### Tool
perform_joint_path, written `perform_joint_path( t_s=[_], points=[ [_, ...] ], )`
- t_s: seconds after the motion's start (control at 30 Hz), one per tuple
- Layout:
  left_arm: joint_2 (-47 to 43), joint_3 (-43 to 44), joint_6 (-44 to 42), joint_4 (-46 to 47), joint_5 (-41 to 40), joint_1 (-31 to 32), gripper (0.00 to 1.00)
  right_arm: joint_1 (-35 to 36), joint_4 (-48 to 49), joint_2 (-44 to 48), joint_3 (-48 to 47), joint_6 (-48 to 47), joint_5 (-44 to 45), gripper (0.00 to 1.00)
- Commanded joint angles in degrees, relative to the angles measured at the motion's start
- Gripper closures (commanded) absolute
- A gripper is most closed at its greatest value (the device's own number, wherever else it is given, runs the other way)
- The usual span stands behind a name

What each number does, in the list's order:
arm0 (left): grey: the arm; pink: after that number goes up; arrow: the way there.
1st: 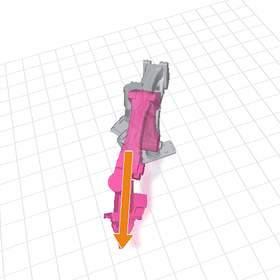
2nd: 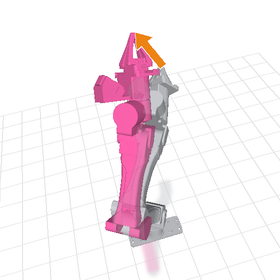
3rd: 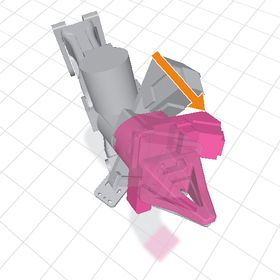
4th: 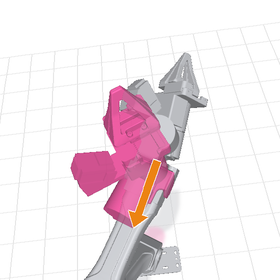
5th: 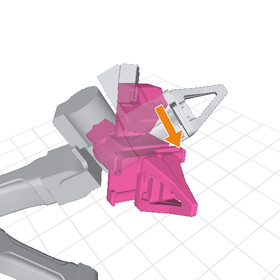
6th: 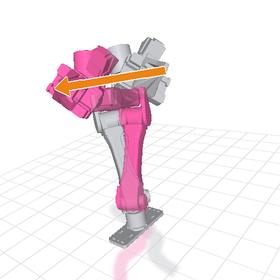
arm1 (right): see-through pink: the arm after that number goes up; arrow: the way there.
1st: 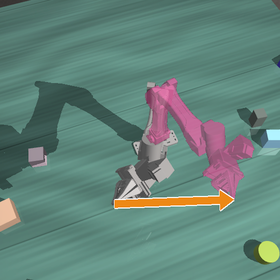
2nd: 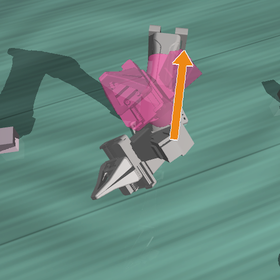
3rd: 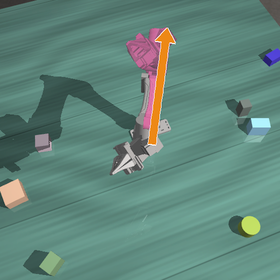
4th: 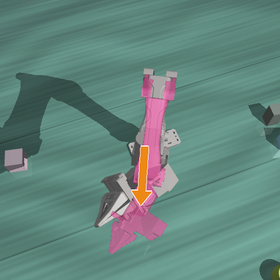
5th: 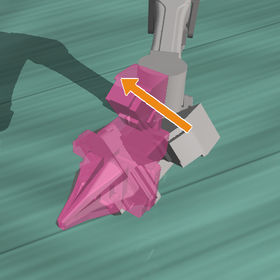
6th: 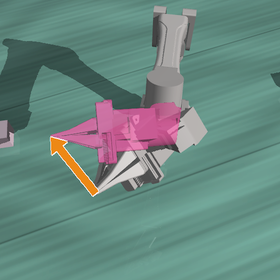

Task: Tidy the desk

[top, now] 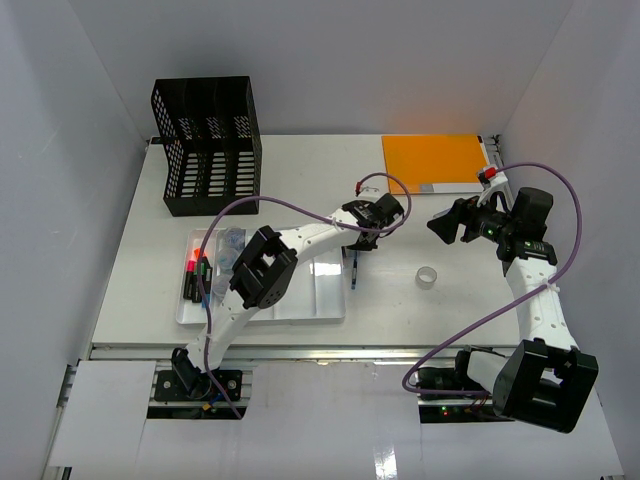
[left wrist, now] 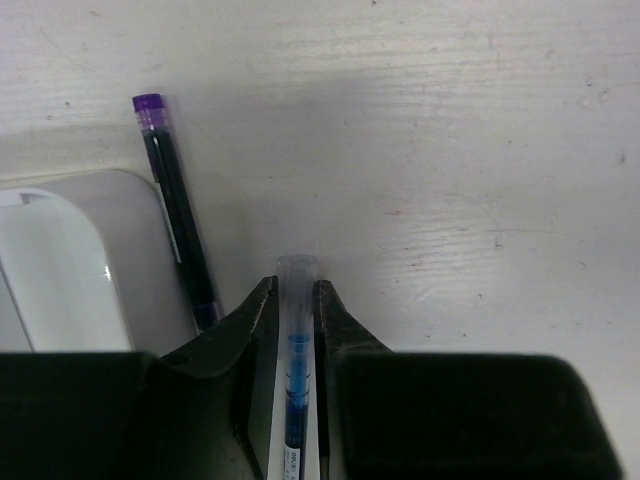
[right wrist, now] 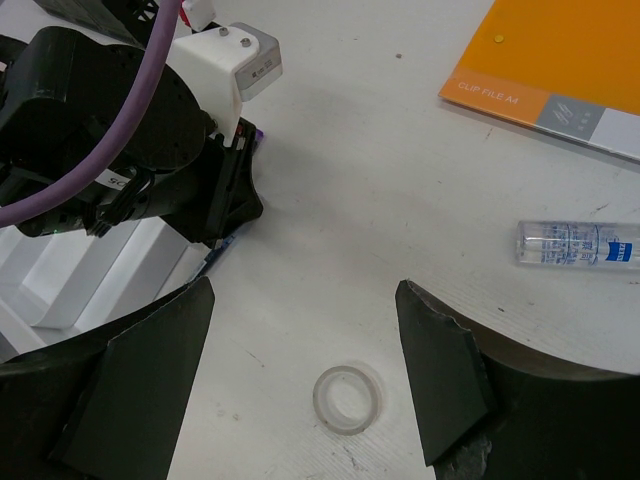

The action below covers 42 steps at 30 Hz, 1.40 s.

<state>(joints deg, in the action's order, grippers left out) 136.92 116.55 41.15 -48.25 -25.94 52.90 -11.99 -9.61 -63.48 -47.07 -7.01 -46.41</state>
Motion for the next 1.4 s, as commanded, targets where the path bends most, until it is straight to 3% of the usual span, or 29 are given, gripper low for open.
perform_joint_path(
  t_s=[0.0, 0.83, 1.07, 1.37],
  points=[
    [-5.6, -1.1, -0.4, 1.4, 3.2, 1.2, 0.79, -0.1, 1.7, -0.4, -0.3, -0.1, 0.4, 0.20],
    [-16.2, -3.6, -3.6, 1.5, -1.0, 2.6, 0.80, -0.1, 1.7, -0.9, 0.0, -0.3, 0.7, 0.20],
    [-22.2, -11.1, -4.6, 0.9, -4.7, 0.9, 0.81, -0.1, 1.7, -0.9, -0.1, -0.5, 0.9, 0.20],
    [-35.3, -28.6, -4.1, 2.2, -8.1, -7.3, 0.81, -0.1, 1.6, -1.0, -0.1, -0.6, 1.2, 0.20]
  ],
)
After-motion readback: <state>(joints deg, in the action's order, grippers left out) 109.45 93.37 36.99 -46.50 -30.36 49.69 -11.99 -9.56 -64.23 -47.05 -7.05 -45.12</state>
